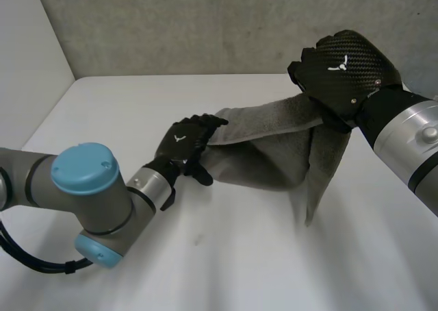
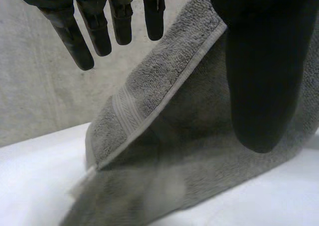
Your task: Fold the towel.
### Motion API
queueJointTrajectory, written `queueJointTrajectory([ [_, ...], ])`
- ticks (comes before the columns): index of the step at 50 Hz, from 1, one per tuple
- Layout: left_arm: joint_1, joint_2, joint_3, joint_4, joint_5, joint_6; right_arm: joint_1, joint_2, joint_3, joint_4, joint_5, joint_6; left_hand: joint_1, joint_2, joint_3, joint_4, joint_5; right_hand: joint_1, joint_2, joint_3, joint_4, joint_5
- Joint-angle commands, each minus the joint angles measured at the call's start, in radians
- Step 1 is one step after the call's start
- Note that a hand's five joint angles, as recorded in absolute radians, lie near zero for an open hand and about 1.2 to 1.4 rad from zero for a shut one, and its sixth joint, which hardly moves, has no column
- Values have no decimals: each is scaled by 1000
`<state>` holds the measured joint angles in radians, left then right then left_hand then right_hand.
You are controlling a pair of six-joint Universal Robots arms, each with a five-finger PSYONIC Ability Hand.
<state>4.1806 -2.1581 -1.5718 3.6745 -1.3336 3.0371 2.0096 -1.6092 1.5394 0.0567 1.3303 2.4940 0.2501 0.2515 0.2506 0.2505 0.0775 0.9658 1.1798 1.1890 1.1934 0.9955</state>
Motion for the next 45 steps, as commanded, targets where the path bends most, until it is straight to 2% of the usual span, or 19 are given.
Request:
queueJointTrajectory([
  [1,-72,-23,38,4,-117,-30,103,-28,-28,52,52,46,57,56,57,57,55,430,216,207,203,226],
  [2,-73,-23,38,4,-118,-31,124,-31,-30,70,55,46,57,56,57,57,55,430,216,207,203,226],
  [4,-83,-40,64,2,-183,-40,139,-32,-30,86,55,46,60,59,60,60,58,430,216,207,203,226],
  [7,-88,-52,76,2,-206,-70,158,-54,-28,107,63,49,72,71,71,72,70,430,216,207,203,226],
  [12,-109,-65,75,-7,-207,-127,169,-92,-24,109,89,62,72,71,71,72,70,430,216,207,203,226],
  [27,-122,-74,70,2,-207,-169,256,-166,-22,144,99,121,169,167,168,169,167,430,216,207,203,226],
  [38,-134,-74,67,2,-174,-288,262,-175,-16,173,98,144,292,291,292,292,290,430,216,207,203,226],
  [39,-135,-74,67,4,-170,-293,262,-175,-16,173,98,144,411,410,411,411,409,430,216,207,203,226],
  [40,-137,-75,65,6,-168,-293,262,-175,-15,173,98,144,622,620,621,621,620,430,216,207,203,226],
  [41,-137,-75,65,6,-168,-293,262,-175,-15,172,99,143,624,623,623,624,622,430,216,207,203,226],
  [42,-137,-75,65,9,-170,-294,262,-175,-15,172,99,143,871,870,870,871,869,430,216,207,203,226],
  [43,-137,-75,65,9,-170,-294,261,-175,-16,172,101,141,874,872,873,873,872,430,216,207,203,226],
  [44,-135,-75,64,21,-173,-288,259,-172,-16,170,101,140,1118,1116,1117,1117,1116,430,216,207,203,226],
  [45,-132,-74,62,41,-177,-284,259,-172,-16,170,101,140,1146,1144,1145,1146,1144,430,216,207,203,226],
])
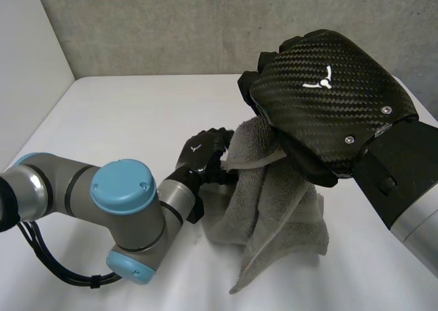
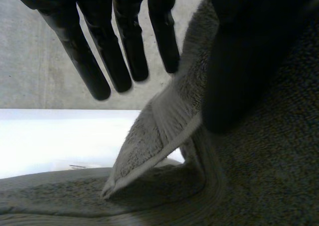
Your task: Fold the towel.
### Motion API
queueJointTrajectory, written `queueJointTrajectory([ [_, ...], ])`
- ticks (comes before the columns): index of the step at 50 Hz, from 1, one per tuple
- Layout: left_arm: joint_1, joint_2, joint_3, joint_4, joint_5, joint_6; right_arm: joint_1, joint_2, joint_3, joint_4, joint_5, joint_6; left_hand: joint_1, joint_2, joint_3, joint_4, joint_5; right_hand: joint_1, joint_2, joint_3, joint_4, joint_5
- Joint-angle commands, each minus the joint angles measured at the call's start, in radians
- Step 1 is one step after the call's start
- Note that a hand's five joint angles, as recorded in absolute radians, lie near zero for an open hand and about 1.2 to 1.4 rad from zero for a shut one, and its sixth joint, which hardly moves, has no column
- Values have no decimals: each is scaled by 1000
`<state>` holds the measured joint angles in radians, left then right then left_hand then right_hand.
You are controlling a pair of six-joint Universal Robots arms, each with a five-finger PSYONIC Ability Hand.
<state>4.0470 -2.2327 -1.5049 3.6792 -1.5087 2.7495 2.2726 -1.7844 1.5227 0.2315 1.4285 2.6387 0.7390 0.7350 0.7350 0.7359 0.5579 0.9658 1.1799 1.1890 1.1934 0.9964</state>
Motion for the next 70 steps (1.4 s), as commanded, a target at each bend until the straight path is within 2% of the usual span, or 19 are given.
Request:
queueJointTrajectory([
  [1,1,1,-5,36,-2,4,-14,8,-1,-4,1,-5,657,661,661,660,664,430,216,207,203,225],
  [4,23,11,-11,79,-21,1,-19,10,5,-7,0,-8,657,661,661,660,664,430,216,207,203,225],
  [6,111,31,-15,102,-62,10,-24,14,7,-11,-5,-6,657,661,661,660,664,430,216,207,203,225],
  [9,161,62,-18,104,-77,27,-62,16,16,-18,-6,-15,657,661,661,660,664,430,216,207,203,225],
  [11,246,129,-40,101,-81,93,-97,16,19,-21,-8,-17,657,661,661,660,664,430,216,207,203,225],
  [16,317,246,-98,98,-74,225,-205,36,27,-23,-26,-32,657,661,661,660,664,430,216,207,203,225],
  [20,329,327,-153,90,-68,295,-261,132,19,-20,-26,-51,657,661,661,660,664,430,216,207,203,225],
  [27,326,539,-293,13,63,461,-263,247,27,-14,-26,-89,657,661,661,660,664,430,216,207,203,225],
  [29,326,559,-314,-13,80,498,-259,333,25,-11,-25,-115,657,661,661,660,664,430,216,207,203,225],
  [38,316,515,-365,-218,84,722,-257,482,10,-11,-13,-128,657,661,661,660,664,430,216,207,203,225],
  [39,316,515,-365,-218,84,722,-262,485,11,-18,-20,-109,657,661,661,660,664,301,87,77,73,96],
  [40,317,496,-360,-232,82,737,-262,485,11,-18,-20,-109,657,661,661,660,664,299,85,76,72,94],
  [42,320,482,-356,-237,84,746,-261,484,33,-43,-14,-60,657,661,661,660,664,45,-169,-178,-183,-160],
  [43,320,473,-347,-232,87,751,-262,484,33,-43,-14,-60,657,661,661,660,664,44,-170,-179,-184,-161],
  [45,322,464,-330,-225,87,753,-259,462,82,-73,-20,22,657,661,661,660,664,-172,-386,-395,-400,-377],
  [50,334,415,-270,-206,84,760,-257,347,166,-89,-37,115,657,661,661,660,664,-346,-560,-569,-573,-551],
  [54,337,351,-216,-199,84,759,-249,316,214,-132,-48,187,657,661,661,660,664,-382,-596,-605,-609,-587],
  [60,340,326,-202,-199,84,757,-200,319,237,-282,-56,407,657,661,661,660,664,-423,-637,-646,-650,-628],
  [70,337,354,-206,-199,79,748,-133,580,117,-319,-39,501,657,661,661,660,664,-446,-660,-670,-674,-651],
])
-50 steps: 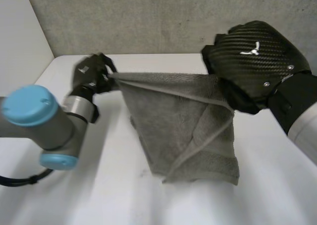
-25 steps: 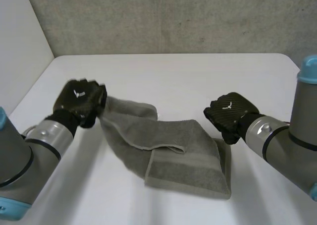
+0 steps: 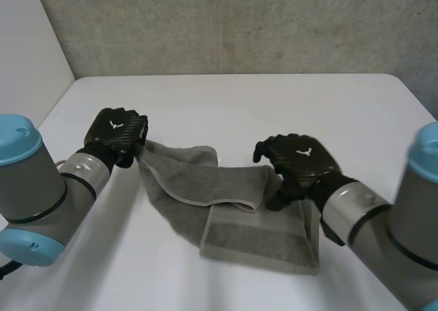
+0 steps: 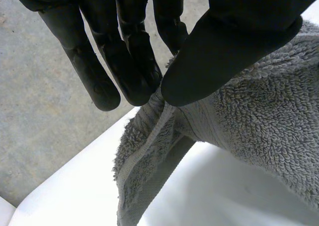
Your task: Fold the towel.
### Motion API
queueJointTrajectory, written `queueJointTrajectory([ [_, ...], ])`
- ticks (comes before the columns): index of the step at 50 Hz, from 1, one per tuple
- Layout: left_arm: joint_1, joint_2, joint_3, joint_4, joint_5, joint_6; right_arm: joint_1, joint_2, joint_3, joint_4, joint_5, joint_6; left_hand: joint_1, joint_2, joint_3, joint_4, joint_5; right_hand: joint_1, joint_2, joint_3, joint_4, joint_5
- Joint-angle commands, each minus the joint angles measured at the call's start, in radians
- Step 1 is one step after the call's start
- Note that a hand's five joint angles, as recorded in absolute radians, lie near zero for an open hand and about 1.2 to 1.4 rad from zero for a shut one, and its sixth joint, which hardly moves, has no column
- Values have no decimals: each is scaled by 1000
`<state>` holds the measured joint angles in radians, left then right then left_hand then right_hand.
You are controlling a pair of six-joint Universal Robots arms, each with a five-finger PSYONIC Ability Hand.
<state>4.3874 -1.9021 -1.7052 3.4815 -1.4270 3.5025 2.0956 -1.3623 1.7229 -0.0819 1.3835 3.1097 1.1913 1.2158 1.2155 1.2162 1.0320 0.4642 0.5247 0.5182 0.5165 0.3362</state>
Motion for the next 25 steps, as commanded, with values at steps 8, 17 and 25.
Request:
queueJointTrajectory([
  [8,-3,54,-14,-1,-3,-7,67,316,-166,-18,23,43,205,180,181,180,190,85,24,31,32,38],
  [17,-2,54,-25,-2,-1,-7,76,400,-261,-65,120,29,205,180,181,180,190,412,352,358,360,366],
  [25,1,54,-39,-1,0,-7,70,364,-273,-65,111,41,205,180,181,180,190,557,497,503,505,511],
])
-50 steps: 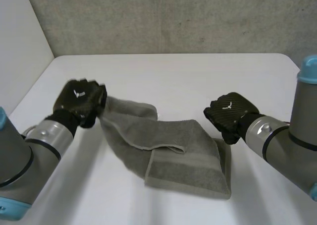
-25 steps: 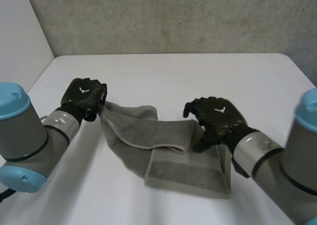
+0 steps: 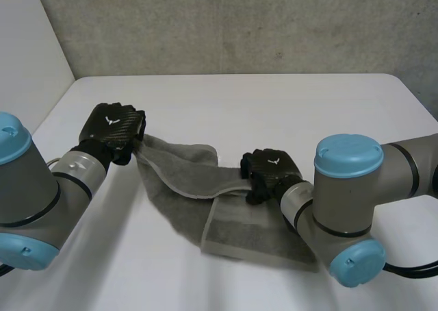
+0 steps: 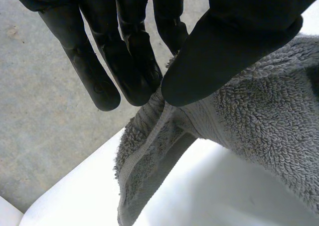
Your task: Fold the towel.
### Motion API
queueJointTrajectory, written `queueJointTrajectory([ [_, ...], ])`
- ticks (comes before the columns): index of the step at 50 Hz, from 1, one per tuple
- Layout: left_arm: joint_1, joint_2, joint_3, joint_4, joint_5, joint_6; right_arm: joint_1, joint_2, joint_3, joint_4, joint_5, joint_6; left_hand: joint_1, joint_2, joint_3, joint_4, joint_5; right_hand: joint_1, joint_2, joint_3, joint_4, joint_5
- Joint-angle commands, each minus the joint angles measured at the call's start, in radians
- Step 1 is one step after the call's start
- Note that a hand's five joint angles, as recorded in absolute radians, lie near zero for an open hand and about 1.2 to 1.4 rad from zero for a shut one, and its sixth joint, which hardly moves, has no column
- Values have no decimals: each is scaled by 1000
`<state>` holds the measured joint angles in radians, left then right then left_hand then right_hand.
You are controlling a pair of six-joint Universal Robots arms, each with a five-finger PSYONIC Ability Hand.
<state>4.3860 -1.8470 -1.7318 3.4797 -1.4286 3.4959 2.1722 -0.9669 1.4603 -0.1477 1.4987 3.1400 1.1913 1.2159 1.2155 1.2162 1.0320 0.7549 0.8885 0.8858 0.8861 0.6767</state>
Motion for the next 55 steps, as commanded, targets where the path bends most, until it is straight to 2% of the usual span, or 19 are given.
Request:
queueJointTrajectory([
  [1,3,-1,-12,1,2,0,-8,-38,-14,3,-6,11,205,180,181,180,190,176,43,46,45,80],
  [4,3,-1,-14,1,3,0,-8,-38,-26,16,-12,12,205,180,181,180,190,12,-122,-119,-119,-85],
  [11,1,-1,-14,1,3,-2,-8,-23,-32,30,-52,20,205,180,181,180,190,-12,-146,-143,-144,-109],
  [14,1,-1,-15,1,3,0,-8,-9,-43,31,-58,35,205,180,181,180,190,137,4,7,6,41],
  [15,1,-1,-15,1,2,-1,-8,-1,-49,31,-61,41,205,180,181,180,190,367,233,236,236,271],
  [16,1,-1,-15,1,2,-2,-8,-1,-49,31,-61,41,205,180,181,180,190,369,236,238,238,273],
  [17,1,-1,-15,1,2,-2,-8,5,-52,31,-63,52,205,180,181,180,190,639,505,508,507,542],
  [24,3,-1,-17,-8,0,0,-32,-32,-49,28,-66,58,205,180,181,180,190,641,508,510,510,545],
  [27,-2,0,-20,-13,2,0,-58,-133,-37,27,-72,34,205,180,181,180,190,641,508,510,510,545],
  [30,-11,3,-29,-14,5,11,-83,-204,-51,54,-103,-34,205,180,181,180,190,641,508,510,510,545],
  [34,-23,0,-37,-36,5,14,-89,-202,-84,244,-178,-245,205,180,181,180,190,641,508,510,510,545],
  [35,-23,0,-37,-36,5,14,-89,-202,-84,244,-178,-245,205,180,181,180,190,641,508,510,510,545],
  [37,-32,-20,-32,-67,5,15,-84,-153,-106,376,-178,-426,205,180,181,180,190,641,508,510,510,545],
  [38,-33,-20,-32,-67,5,15,-84,-153,-106,376,-178,-426,205,180,181,180,190,641,508,510,510,545],
  [40,-40,-72,-11,-86,7,35,-80,-99,-136,462,-149,-565,205,180,181,180,190,641,508,510,510,545],
  [42,-40,-105,13,-87,7,64,-80,-76,-162,476,-120,-599,205,180,181,180,190,641,508,510,510,545],
  [49,-43,-238,218,-85,-1,213,-83,10,-360,421,-15,-629,205,180,181,180,190,641,508,510,510,545],
  [54,-51,-259,559,-64,-27,222,-89,20,-616,161,32,-698,205,180,181,180,190,641,508,510,510,545],
  [55,-51,-259,560,-64,-27,222,-89,20,-617,160,32,-698,205,180,181,180,190,641,508,510,510,545],
])
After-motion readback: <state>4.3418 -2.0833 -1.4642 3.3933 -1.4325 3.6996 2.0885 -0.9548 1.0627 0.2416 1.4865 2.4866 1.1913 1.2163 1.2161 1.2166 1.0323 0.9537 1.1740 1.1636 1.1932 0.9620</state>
